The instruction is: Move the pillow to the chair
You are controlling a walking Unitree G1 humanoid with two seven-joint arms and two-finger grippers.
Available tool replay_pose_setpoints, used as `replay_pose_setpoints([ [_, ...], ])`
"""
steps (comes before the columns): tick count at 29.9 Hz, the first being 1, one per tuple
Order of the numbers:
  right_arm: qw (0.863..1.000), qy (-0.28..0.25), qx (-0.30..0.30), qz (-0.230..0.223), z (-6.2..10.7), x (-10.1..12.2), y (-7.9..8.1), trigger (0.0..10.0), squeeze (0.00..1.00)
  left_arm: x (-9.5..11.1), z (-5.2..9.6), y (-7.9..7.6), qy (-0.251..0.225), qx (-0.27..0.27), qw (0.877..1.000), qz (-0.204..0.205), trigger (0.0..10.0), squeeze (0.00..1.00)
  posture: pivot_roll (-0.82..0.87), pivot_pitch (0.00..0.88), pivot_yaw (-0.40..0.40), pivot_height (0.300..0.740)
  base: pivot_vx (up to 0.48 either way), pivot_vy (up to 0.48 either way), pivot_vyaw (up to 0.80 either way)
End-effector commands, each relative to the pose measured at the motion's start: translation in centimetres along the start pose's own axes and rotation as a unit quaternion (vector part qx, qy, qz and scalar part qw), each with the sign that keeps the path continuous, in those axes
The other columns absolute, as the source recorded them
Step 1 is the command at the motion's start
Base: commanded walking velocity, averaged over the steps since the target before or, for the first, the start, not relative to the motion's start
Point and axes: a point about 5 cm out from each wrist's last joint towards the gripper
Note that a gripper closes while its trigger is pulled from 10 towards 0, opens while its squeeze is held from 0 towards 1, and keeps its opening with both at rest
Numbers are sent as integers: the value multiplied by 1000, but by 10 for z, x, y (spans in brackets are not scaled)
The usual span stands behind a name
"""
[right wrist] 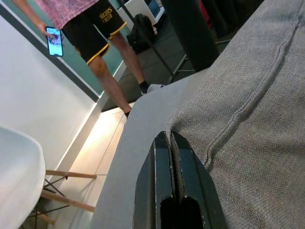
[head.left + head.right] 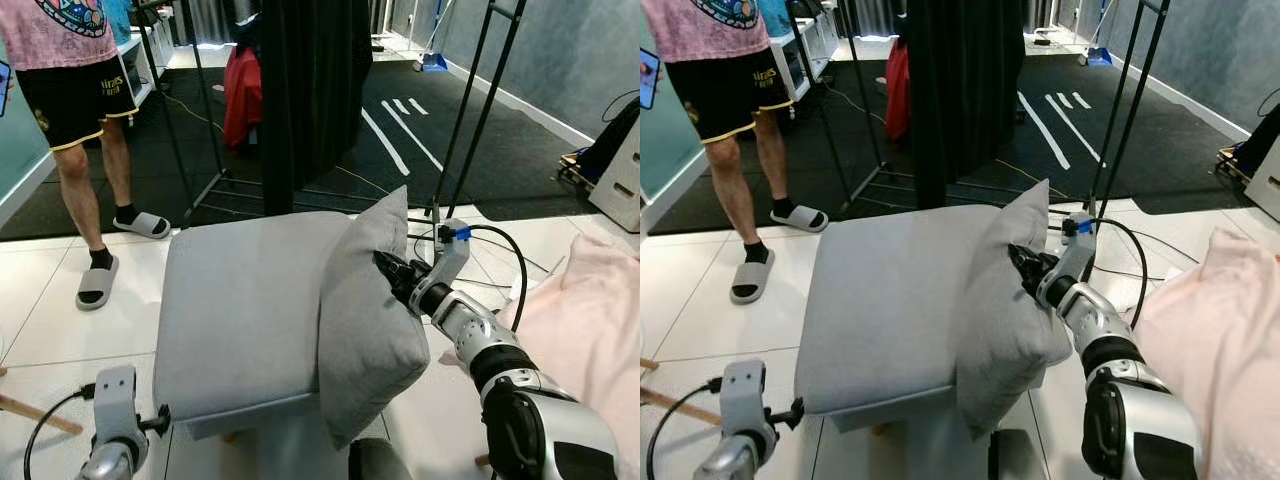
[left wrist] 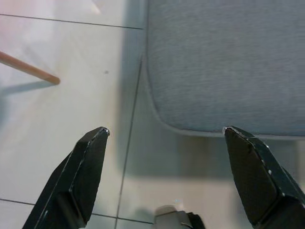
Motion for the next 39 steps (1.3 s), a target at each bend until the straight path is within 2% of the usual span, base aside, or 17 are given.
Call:
replay_pose_setpoints([
  [1, 999, -24, 19, 13, -6, 15, 7, 0, 0, -10, 3, 3, 13, 8, 1000, 11, 10000, 0, -144, 45, -34, 619, 0, 0, 0],
  [7, 999, -25, 20, 16, -7, 17, 9, 0, 0, -10, 3, 2, 18, 7, 1000, 11, 10000, 0, -144, 50, -35, 639, 0, 0, 0],
  [16, 999, -26, 21, 17, -8, 18, 9, 0, 0, -13, 3, 2, 28, 6, 1000, 12, 10000, 0, -143, 43, -34, 664, -454, 0, 0],
  [28, 999, -23, 26, 29, -8, 19, 10, 0, 0, -12, 3, 1, 21, 8, 1000, 10, 10000, 0, -141, 35, -36, 709, 0, 0, 0],
  [29, 998, 19, -18, 56, -6, 10, 4, 10000, 0, -12, 3, 0, 20, 7, 1000, 7, 10000, 0, -135, 31, -42, 709, 0, 0, 0],
  [30, 998, 19, -18, 56, -6, 10, 4, 10000, 0, -12, 3, 0, 20, 7, 1000, 7, 10000, 0, -135, 31, -42, 709, 0, 0, 0],
  [31, 987, 96, -81, 102, 1, -9, -8, 10000, 0, -12, 3, 0, 20, 6, 1000, 5, 10000, 0, -142, 37, -36, 709, 0, 0, 0],
  [32, 961, 167, -165, 149, 17, -27, -28, 10000, 0, -12, 3, 0, 19, 5, 1000, 4, 10000, 0, -139, 42, -34, 709, 0, 0, 0],
  [33, 961, 167, -165, 149, 17, -27, -28, 10000, 0, -12, 3, 0, 19, 5, 1000, 4, 10000, 0, -139, 42, -34, 709, 0, 0, 0],
  [34, 933, 215, -231, 171, 34, -40, -45, 10000, 0, -11, 3, -1, 19, 4, 1000, 2, 10000, 0, -135, 47, -33, 709, 0, 0, 0],
  [35, 916, 242, -264, 181, 47, -47, -55, 10000, 0, -12, 3, 0, 19, 4, 1000, 2, 10000, 0, -137, 47, -28, 709, 0, 0, 0],
  [36, 916, 242, -264, 181, 47, -47, -55, 10000, 0, -12, 3, 0, 19, 4, 1000, 2, 10000, 0, -137, 47, -28, 709, 0, 0, 0],
  [37, 909, 252, -278, 182, 53, -50, -59, 10000, 0, -12, 3, 1, 20, 4, 1000, 1, 10000, 0, -137, 47, -28, 709, 0, 0, 0],
  [39, 909, 258, -275, 178, 54, -53, -60, 10000, 0, -13, 4, 1, 21, 4, 1000, 0, 10000, 0, -140, 51, -24, 709, 0, 0, 0],
])
Point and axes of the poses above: a point about 5 cm out from each wrist's last joint towards the gripper, its own z axis pointing back from the gripper into the wrist, its own x axis along the axis of the wrist's last joint, y = z × x, and after that the axes turned 3 degrees about z, right-handed
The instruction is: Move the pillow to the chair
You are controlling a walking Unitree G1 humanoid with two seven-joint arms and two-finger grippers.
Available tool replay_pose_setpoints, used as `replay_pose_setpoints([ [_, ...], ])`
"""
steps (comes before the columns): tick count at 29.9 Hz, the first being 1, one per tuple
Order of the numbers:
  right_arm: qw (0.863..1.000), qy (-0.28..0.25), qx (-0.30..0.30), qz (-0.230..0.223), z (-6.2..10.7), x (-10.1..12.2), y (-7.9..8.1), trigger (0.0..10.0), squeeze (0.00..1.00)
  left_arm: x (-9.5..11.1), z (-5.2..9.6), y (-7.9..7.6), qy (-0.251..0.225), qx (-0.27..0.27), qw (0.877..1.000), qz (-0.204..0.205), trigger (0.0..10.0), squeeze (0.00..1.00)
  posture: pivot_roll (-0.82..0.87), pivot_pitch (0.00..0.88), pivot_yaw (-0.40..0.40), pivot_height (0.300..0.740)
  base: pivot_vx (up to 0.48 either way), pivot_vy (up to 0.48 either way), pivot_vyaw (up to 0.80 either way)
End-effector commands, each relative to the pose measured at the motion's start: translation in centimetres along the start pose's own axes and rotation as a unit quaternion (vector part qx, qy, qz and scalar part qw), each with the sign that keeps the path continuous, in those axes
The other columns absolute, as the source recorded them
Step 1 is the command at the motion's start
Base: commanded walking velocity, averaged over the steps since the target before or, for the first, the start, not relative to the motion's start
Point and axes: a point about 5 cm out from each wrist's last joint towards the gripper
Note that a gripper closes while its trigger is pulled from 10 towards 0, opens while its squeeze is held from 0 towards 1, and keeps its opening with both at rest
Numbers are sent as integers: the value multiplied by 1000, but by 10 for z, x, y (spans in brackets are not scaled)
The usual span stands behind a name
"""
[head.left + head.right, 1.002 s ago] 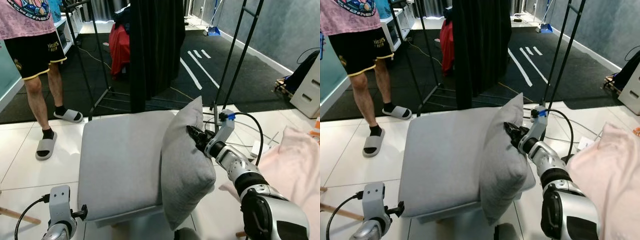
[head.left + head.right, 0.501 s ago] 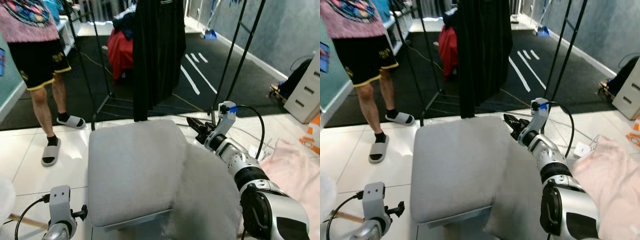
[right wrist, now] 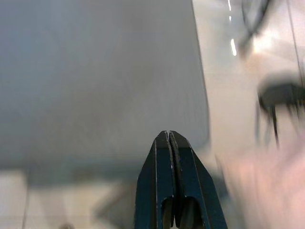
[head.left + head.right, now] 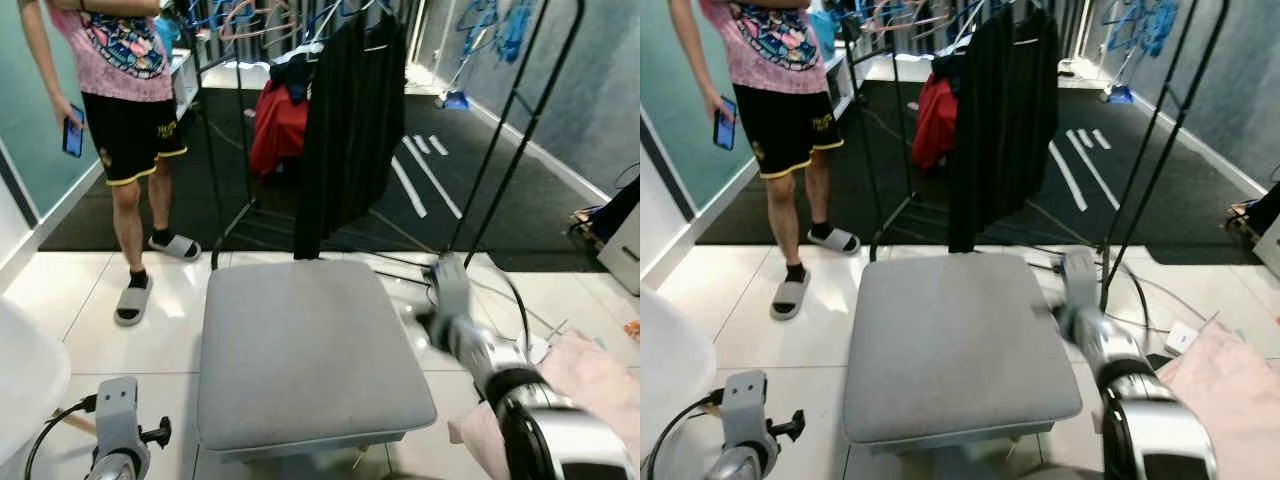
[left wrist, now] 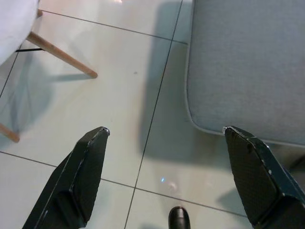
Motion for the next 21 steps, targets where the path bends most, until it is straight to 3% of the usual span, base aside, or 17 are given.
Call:
replay_pose_setpoints([
  [1, 1000, -19, 0, 12, 1, 16, 1, 10000, 0, -1, 0, -2, 4, -3, 1000, -3, 10000, 0, -142, 52, -23, 709, 0, 0, 0],
  [11, 994, 25, 101, 42, -2, 2, 26, 10000, 0, -2, 0, -3, 8, -4, 1000, -12, 10000, 0, -139, 56, -30, 709, 0, 0, 0],
  [12, 988, 53, 133, 63, -2, -9, 33, 10000, 706, -3, 0, -4, 11, -4, 1000, -17, 10000, 0, -140, 55, -28, 709, 0, 0, 0],
  [13, 988, 53, 133, 63, -2, -9, 33, 10000, 706, -3, 0, -4, 11, -4, 1000, -17, 10000, 0, -140, 55, -28, 709, 0, 0, 0],
  [14, 982, 73, 156, 79, -2, -17, 37, 10000, 1000, -3, 0, -4, 13, -4, 1000, -19, 10000, 0, -140, 55, -29, 709, 0, 0, 0],
  [21, 980, 100, 158, 68, -1, -43, 36, 10000, 1000, -4, 0, -5, 16, -4, 1000, -22, 10000, 0, -141, 52, -33, 709, 0, 0, 0],
])
Point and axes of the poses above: a point about 5 cm out from each wrist's last joint towards the gripper, its own z axis pointing back from the gripper into the wrist, its own x axis along the axis of the wrist's last joint, y = z × x, and after that the axes turned 3 degrees about z, right-handed
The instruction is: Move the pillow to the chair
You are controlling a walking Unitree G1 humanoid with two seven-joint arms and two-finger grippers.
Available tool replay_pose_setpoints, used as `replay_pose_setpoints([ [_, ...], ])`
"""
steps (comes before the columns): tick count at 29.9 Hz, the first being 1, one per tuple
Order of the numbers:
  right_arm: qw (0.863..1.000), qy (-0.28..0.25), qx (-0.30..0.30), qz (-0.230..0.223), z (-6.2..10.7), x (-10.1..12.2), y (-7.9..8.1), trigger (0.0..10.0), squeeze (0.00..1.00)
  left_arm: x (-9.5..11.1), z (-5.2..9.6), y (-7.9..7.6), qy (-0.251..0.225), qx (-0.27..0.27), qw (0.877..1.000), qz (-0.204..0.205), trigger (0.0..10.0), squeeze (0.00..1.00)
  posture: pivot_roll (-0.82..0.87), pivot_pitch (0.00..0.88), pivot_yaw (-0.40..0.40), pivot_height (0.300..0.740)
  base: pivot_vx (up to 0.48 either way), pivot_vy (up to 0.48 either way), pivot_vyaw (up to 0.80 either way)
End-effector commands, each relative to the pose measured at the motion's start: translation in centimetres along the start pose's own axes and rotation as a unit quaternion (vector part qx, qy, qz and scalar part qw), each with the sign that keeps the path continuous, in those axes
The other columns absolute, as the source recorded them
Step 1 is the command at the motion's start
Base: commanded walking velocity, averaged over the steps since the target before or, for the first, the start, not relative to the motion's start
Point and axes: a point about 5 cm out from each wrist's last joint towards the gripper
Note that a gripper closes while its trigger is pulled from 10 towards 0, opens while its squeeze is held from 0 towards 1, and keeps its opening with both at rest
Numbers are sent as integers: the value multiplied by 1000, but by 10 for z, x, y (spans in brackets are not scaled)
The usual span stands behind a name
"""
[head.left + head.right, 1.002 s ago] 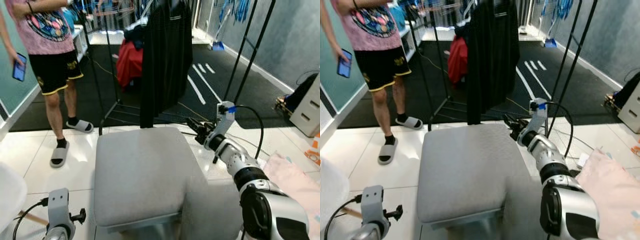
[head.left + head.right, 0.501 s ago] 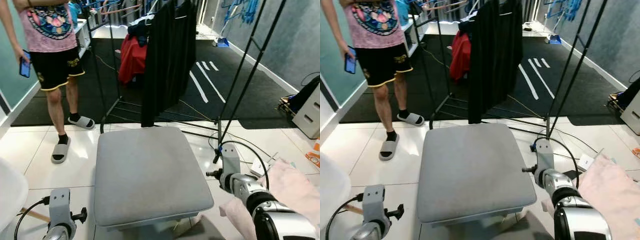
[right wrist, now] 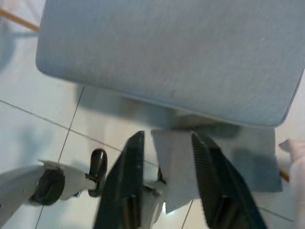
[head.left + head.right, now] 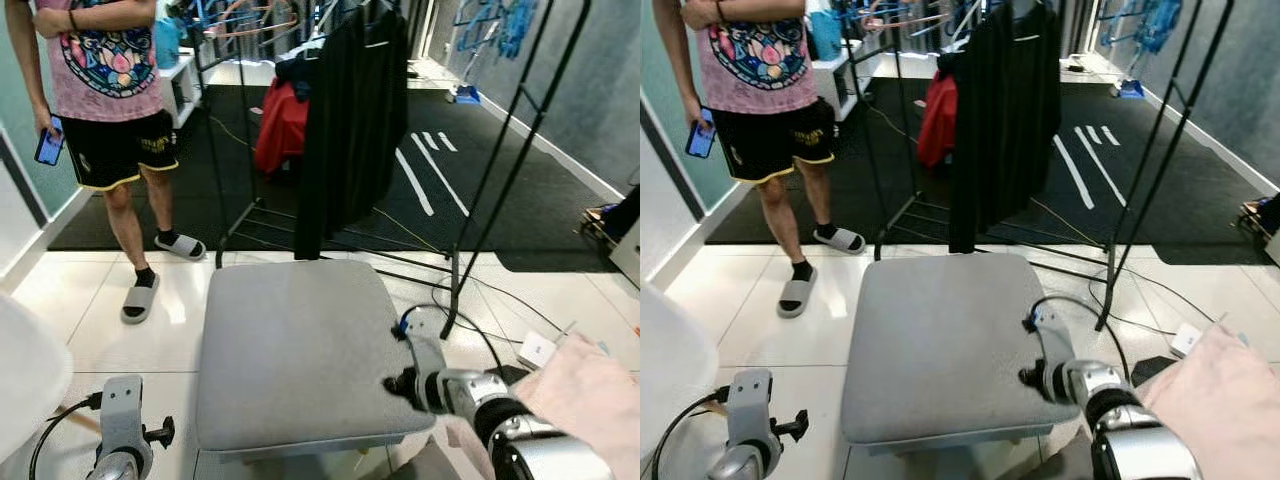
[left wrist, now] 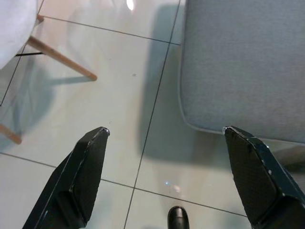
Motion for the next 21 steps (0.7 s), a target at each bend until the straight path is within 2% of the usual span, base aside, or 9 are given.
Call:
replay_pose_setpoints([
  [1, 1000, 8, -11, -8, 1, -11, -4, 10000, 1000, -8, 2, -1, 17, 0, 1000, -6, 10000, 0, -140, 49, -37, 709, 0, 0, 0],
  [6, 998, 3, -43, -56, 1, -39, -10, 10000, 1000, -9, 2, -2, 20, 1, 1000, -7, 10000, 0, -140, 41, -41, 709, 0, 0, 0],
  [12, 995, 21, -73, -65, 0, -69, -9, 10000, 1000, -12, 3, -1, 28, 1, 999, -15, 10000, 0, -137, 31, -41, 709, 0, 0, 0],
  [13, 991, 50, -92, -79, 1, -90, -8, 10000, 675, -16, 3, -2, 39, 0, 999, -23, 10000, 0, -135, 28, -37, 709, 0, 0, 0],
  [14, 987, 83, -105, -91, 3, -112, -5, 10000, 0, -19, 4, -3, 50, -2, 998, -31, 10000, 0, -131, 32, -31, 709, 0, 0, 0],
  [15, 982, 147, -104, -60, 7, -133, -1, 10000, 0, -23, 4, -3, 62, -3, 997, -40, 10000, 0, -130, 33, -30, 709, 0, 0, 0],
  [16, 982, 147, -104, -60, 7, -133, -1, 10000, 0, -23, 4, -3, 62, -3, 997, -40, 10000, 0, -130, 33, -30, 709, 0, 0, 0],
  [17, 979, 170, -111, -12, 8, -141, -1, 10000, 0, -33, 7, -4, 96, -5, 993, -74, 10000, 0, -131, 35, -31, 709, 0, 0, 0],
  [21, 984, 154, -92, -15, 4, -137, 6, 10000, 0, -50, 12, -8, 146, -25, 984, -101, 10000, 0, -136, 39, -27, 709, 0, 0, 0],
])
Point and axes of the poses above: a point about 5 cm out from each wrist's last joint towards the gripper, its own z axis pointing back from the gripper into the wrist, its own x axis along the axis of the wrist's last joint, y = z × x, and after that the axes turned 3 degrees about z, right-handed
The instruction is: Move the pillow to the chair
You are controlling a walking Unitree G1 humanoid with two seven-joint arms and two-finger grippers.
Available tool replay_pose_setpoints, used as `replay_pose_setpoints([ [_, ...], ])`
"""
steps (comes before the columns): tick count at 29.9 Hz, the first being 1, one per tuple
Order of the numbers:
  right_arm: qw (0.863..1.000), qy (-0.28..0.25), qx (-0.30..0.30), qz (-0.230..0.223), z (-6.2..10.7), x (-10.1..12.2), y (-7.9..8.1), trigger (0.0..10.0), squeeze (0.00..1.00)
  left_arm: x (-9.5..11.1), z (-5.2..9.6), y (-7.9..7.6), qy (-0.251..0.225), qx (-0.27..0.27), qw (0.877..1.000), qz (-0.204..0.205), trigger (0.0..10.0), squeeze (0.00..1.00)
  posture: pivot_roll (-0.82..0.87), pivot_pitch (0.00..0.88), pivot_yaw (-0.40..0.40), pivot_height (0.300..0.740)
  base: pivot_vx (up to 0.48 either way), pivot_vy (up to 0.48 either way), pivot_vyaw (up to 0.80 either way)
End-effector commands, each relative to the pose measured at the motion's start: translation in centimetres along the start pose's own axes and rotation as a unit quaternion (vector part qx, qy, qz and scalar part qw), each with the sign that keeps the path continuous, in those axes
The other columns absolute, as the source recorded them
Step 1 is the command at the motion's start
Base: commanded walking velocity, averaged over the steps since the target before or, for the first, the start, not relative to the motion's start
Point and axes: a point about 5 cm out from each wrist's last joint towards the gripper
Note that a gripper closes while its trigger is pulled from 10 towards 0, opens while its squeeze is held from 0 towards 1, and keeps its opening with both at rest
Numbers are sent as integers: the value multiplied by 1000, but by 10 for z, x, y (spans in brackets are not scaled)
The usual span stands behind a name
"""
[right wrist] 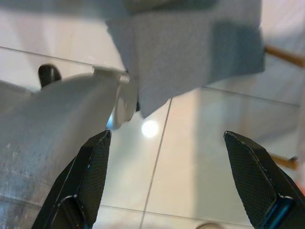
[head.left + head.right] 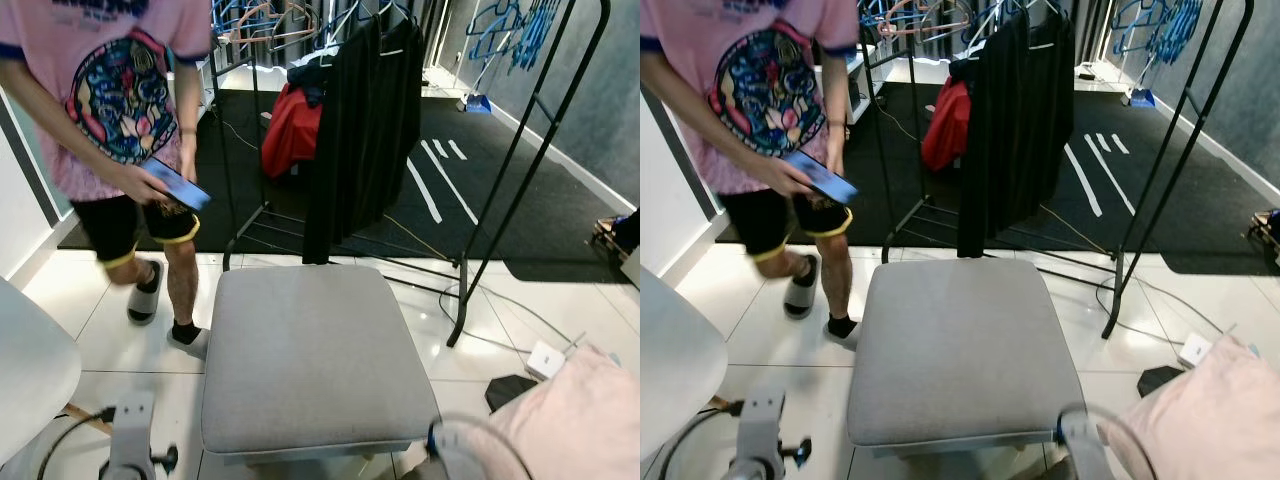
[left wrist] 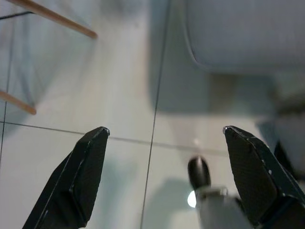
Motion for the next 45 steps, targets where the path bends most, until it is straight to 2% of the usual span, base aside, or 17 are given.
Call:
replay_pose_setpoints([
  [1, 1000, -26, 5, 9, 1, 15, 2, 10000, 0, -11, 1, -6, 30, -16, 999, -16, 10000, 0, -136, 39, -27, 709, 0, 0, 0],
  [3, 999, -16, 9, 30, 0, 12, 5, 10000, 0, -16, 2, -9, 44, -28, 998, -32, 10000, 0, -137, 41, -27, 709, 0, 0, 0],
  [6, 999, -14, 8, 34, 0, 11, 5, 10000, 0, -16, 2, -9, 49, -30, 998, -38, 10000, 0, -137, 41, -26, 709, 0, 0, 0],
  [10, 999, -14, 2, 37, 0, 12, 4, 10000, 0, -16, 1, -10, 50, -27, 998, -26, 10000, 0, -133, 42, -25, 709, -80, 0, 0],
  [19, 999, -15, 0, 39, 0, 14, 4, 10000, 0, -15, 1, -10, 50, -26, 998, -26, 10000, 0, -133, 42, -26, 709, -307, 0, 0],
  [42, 999, -22, -3, 35, 0, 15, 5, 10000, 0, -12, 1, -9, 45, -25, 998, -24, 10000, 0, -132, 41, -25, 709, 0, 0, 0],
  [45, 998, -68, -10, 7, 2, 29, 2, 10000, 0, -12, 1, -9, 45, -25, 998, -25, 10000, 0, -132, 42, -25, 709, 0, 0, 0],
])
Point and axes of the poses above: a point about 5 cm out from each wrist's last joint towards the gripper, its own z axis pointing back from the gripper into the wrist, its own x axis along the axis of the wrist's last joint, y = z × x, and after that the axes turned 3 degrees about z, right-handed
